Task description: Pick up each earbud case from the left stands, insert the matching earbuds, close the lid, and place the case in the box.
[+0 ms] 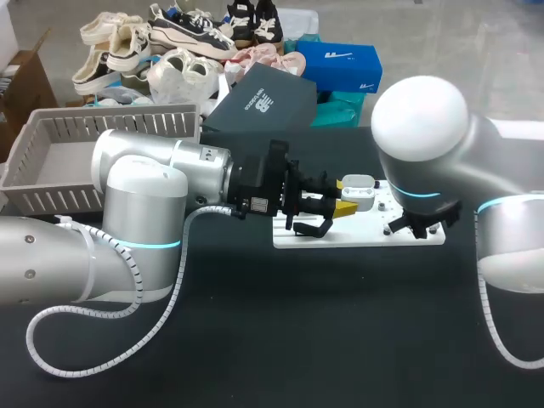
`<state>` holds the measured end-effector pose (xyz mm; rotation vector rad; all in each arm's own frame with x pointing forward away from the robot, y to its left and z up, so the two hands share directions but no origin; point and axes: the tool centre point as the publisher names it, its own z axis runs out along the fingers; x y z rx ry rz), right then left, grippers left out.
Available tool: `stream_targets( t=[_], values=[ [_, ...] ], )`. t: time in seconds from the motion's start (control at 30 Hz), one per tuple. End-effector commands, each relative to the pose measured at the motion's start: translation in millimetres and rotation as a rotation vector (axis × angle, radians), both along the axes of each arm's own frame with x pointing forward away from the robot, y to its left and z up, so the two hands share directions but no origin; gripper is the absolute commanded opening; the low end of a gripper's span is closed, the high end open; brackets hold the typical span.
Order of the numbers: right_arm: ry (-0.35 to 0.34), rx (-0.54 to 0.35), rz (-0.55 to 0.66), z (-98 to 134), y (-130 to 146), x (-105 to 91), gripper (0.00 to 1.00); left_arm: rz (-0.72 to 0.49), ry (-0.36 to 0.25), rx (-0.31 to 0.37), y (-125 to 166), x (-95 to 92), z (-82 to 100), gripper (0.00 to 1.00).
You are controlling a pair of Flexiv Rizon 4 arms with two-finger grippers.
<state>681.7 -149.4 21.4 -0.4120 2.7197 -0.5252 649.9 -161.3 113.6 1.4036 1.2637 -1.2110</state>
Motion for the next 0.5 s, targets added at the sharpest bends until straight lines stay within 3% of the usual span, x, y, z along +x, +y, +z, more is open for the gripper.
stream_targets(
  t=[0.03,0.5],
  values=[
    [0.006,-0.003,-0.003,-2.5,0.5,3.4,0.39,0.001,0.000,0.001,-0.4,0.2,-0.4,0.00],
    [0.013,-0.007,-0.018,-6.3,-3.1,4.7,0.29,0.001,0.000,0.001,-0.4,0.2,-0.4,0.00]
  ],
)
